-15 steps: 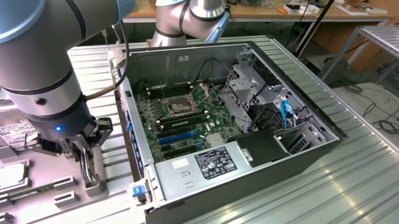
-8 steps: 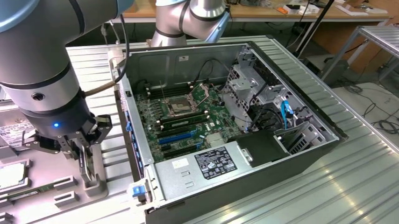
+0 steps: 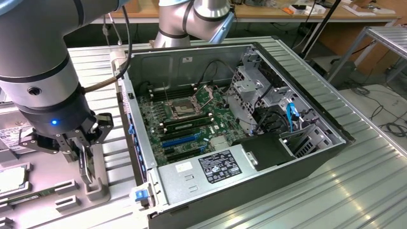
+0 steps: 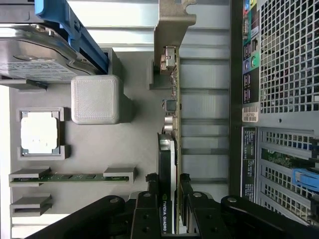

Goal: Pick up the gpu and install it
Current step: 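Pick up the gpu and move the gpu toward the slot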

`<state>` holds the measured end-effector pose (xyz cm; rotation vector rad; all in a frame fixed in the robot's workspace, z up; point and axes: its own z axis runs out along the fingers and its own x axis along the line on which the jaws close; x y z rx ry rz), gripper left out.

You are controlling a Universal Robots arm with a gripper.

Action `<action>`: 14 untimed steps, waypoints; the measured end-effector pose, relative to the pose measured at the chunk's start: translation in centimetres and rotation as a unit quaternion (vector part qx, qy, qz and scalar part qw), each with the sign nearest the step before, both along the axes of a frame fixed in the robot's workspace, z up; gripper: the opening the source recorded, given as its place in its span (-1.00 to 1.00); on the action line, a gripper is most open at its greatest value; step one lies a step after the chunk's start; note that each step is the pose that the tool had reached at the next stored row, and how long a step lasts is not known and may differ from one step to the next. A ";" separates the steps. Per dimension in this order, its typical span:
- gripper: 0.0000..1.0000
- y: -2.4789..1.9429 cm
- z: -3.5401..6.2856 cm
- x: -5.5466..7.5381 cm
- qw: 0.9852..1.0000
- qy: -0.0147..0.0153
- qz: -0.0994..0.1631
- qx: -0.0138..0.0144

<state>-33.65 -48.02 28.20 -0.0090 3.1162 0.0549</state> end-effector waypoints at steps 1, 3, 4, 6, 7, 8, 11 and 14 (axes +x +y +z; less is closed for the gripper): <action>-0.47 0.00 0.07 0.0 1.000 0.000 0.000 0.000; -0.47 0.00 0.33 0.0 1.000 0.000 0.000 0.000; -0.47 0.00 0.53 0.0 1.000 0.000 0.000 0.000; -0.47 0.00 0.77 0.0 1.000 0.000 0.000 0.000; -0.47 0.00 0.84 0.0 1.000 0.000 0.000 0.000; -0.47 0.00 0.98 0.0 1.000 0.000 0.000 0.000; -0.47 0.00 1.37 0.0 1.000 0.000 0.000 0.000; -0.47 0.00 1.62 0.0 1.000 0.000 0.000 0.000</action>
